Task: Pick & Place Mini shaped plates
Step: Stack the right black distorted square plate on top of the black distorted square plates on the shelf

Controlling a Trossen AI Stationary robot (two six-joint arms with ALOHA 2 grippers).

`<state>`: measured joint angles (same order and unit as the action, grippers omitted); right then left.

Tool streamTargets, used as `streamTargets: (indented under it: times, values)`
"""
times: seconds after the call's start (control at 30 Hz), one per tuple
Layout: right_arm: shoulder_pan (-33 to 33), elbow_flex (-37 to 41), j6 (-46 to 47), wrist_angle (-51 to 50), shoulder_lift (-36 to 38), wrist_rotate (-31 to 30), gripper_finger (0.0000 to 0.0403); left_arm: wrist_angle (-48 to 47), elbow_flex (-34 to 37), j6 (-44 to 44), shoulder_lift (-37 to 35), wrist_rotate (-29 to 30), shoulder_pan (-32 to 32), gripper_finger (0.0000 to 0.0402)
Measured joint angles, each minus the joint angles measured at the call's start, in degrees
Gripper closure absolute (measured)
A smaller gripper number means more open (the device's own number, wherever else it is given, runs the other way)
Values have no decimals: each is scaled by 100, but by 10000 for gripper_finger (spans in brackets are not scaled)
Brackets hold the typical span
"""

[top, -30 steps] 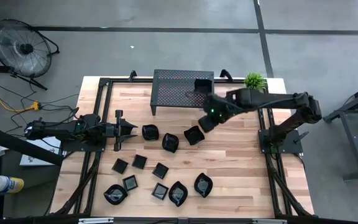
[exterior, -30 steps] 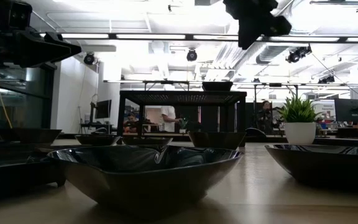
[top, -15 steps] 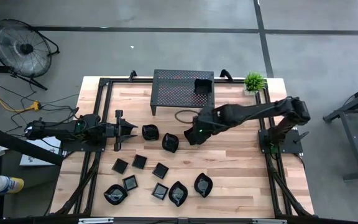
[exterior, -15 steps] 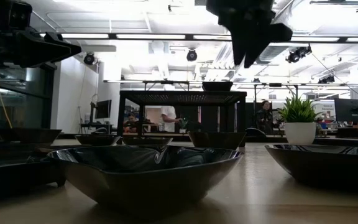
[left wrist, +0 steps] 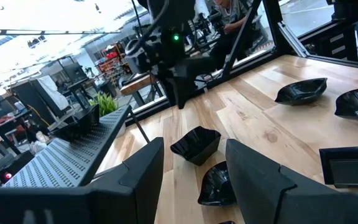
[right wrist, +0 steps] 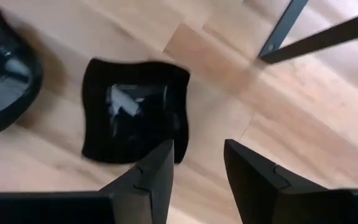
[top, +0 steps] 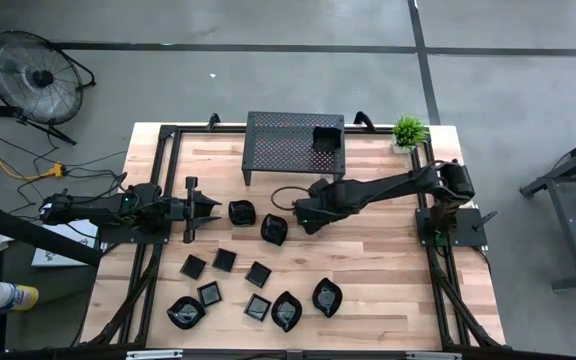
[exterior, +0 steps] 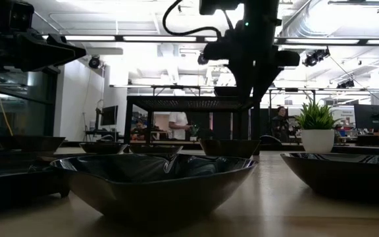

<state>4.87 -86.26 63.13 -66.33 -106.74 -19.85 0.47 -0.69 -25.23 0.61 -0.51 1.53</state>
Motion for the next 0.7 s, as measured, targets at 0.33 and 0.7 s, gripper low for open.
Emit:
streamTargets:
  times: [0.33,0.7]
  values:
    - [41,791,119,969,49,-109,269,0,0,2,-1,0,-1,231]
    - [43,2137,-3,2720,681,-101,269,0,0,0,-1,0,-1,231]
